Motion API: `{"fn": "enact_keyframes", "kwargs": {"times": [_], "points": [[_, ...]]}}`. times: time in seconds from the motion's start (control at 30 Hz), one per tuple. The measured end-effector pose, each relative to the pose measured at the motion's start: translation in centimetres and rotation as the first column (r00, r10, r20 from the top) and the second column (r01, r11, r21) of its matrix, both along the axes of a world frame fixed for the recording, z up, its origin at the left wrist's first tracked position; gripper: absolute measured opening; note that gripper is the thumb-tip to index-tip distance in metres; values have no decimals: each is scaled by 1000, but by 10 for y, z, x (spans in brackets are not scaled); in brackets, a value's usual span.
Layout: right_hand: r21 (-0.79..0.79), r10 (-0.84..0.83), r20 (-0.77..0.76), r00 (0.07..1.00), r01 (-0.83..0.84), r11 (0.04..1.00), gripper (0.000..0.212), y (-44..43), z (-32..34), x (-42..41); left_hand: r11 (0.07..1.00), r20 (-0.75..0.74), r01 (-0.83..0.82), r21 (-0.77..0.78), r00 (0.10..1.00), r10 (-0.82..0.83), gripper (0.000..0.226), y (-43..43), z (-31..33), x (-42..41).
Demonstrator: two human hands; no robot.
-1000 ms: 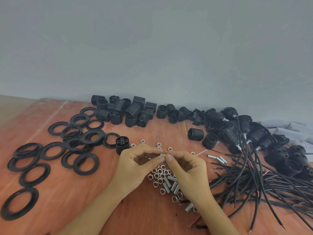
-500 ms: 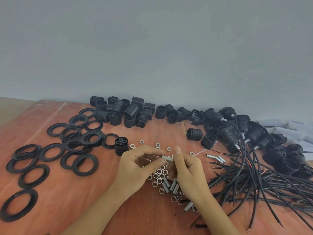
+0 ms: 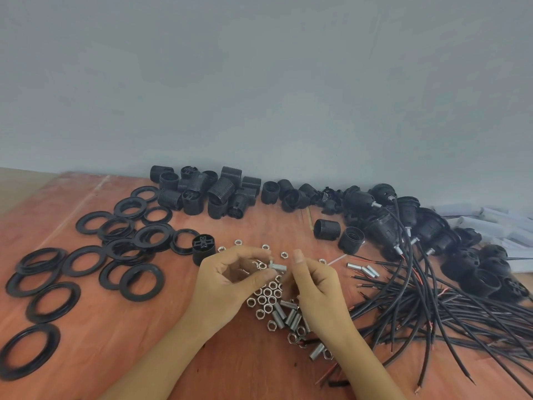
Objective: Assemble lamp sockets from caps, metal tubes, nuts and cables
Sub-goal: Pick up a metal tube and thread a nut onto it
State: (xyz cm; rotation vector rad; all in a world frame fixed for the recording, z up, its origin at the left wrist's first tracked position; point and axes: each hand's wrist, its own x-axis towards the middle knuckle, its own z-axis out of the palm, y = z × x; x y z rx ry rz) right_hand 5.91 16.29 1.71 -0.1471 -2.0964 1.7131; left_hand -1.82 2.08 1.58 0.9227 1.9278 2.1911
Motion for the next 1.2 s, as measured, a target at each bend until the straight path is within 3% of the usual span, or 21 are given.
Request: {"fn": "enact_keyframes", "kwargs": {"times": [0.1, 0.2, 0.27, 0.4, 0.53, 0.7, 0.8, 0.93, 1.03, 1.2], "points": [[-9, 62, -6, 998, -62, 998, 25, 0, 0, 1, 1000, 3, -13, 7, 1000, 13, 27, -2, 1, -3], [13, 29, -8, 1000, -29, 1000, 17, -2, 1, 0, 1000, 24, 8, 17, 1000, -8, 26, -3, 2, -4], [18, 35, -2, 999, -35, 999, 20, -2, 2, 1, 1000, 20, 21, 15, 1000, -21, 27, -3, 2, -4], [69, 8, 3, 1000, -8, 998, 52, -1, -1, 1, 999, 27, 45, 1, 999, -45, 29, -2, 4, -1], [18, 39, -4, 999, -39, 999, 21, 1, 2, 3, 999, 11, 39, 2, 999, -39, 26, -3, 5, -2], [39, -6, -14, 1000, 6, 999, 50, 0, 0, 2, 999, 2, 45, -22, 999, -45, 27, -2, 5, 0], [34, 24, -17, 1000, -24, 999, 31, 1, 0, 2, 999, 6, 51, -1, 999, -51, 27, -2, 4, 0], [59, -9, 7, 1000, 8, 998, 48, 0, -1, 3, 998, 9, 61, 0, 998, -61, 24, -1, 4, 1], [21, 67, -8, 998, -67, 998, 29, 0, 2, 4, 999, 1, 53, 3, 999, -53, 24, -2, 3, -2], [32, 17, -15, 1000, -16, 999, 49, -2, 2, 4, 998, 4, 64, -11, 998, -64, 26, -2, 6, 2]]}}
